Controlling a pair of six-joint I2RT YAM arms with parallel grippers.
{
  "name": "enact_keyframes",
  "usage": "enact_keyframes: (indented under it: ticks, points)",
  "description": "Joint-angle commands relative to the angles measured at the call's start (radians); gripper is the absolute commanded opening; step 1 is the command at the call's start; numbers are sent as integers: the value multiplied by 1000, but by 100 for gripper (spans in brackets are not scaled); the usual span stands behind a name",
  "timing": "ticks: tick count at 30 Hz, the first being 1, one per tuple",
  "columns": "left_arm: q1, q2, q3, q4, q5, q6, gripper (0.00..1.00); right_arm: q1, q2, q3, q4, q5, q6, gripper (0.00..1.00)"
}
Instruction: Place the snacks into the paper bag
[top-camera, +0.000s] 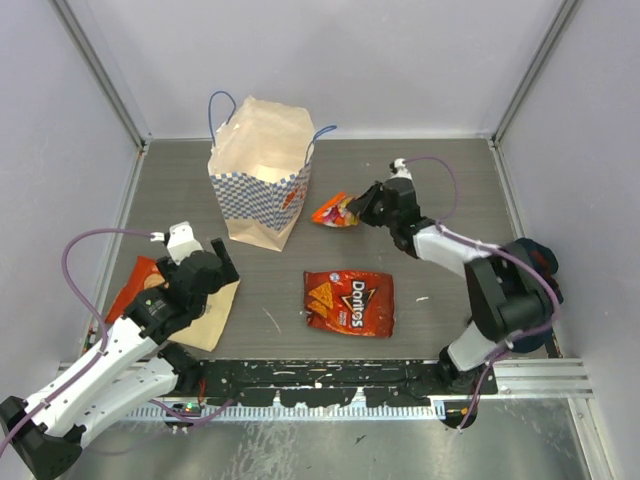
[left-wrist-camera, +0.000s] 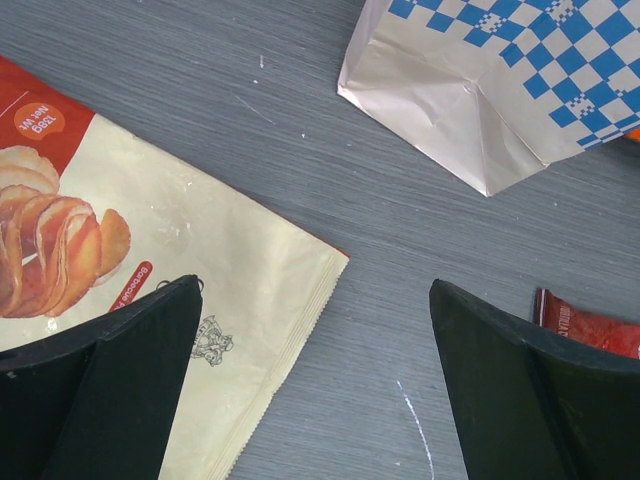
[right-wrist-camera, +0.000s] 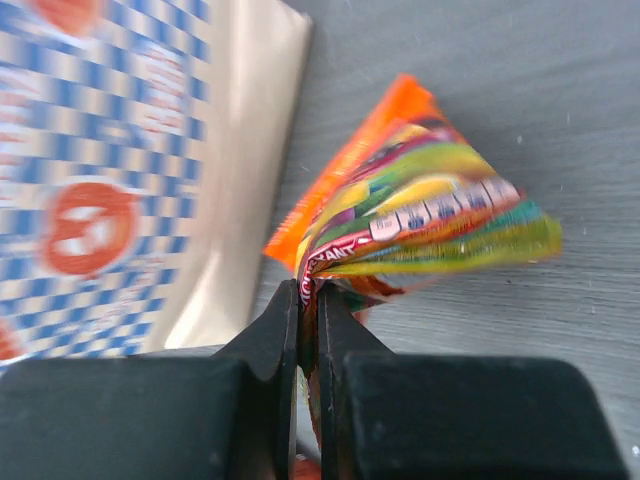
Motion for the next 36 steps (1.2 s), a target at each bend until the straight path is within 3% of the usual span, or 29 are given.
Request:
enact_keyframes:
  ticks: [1, 6, 15, 24, 36]
  points:
    - [-3, -9, 17, 25, -21, -18, 98, 13, -286, 20, -72, 103, -84, 1]
    - [-3, -2, 8, 43, -12, -22, 98, 60, -461, 171, -293, 166, -168, 1]
    - [-2, -2, 3, 55, -14, -19, 98, 219, -548, 405, -436, 277, -237, 1]
    - [-3, -3, 8, 55, -11, -15, 98, 333, -324, 684, -430, 263, -318, 1]
    - [-2, -9, 7, 55, -8, -11, 98, 372, 1, 981, -426, 244, -372, 1]
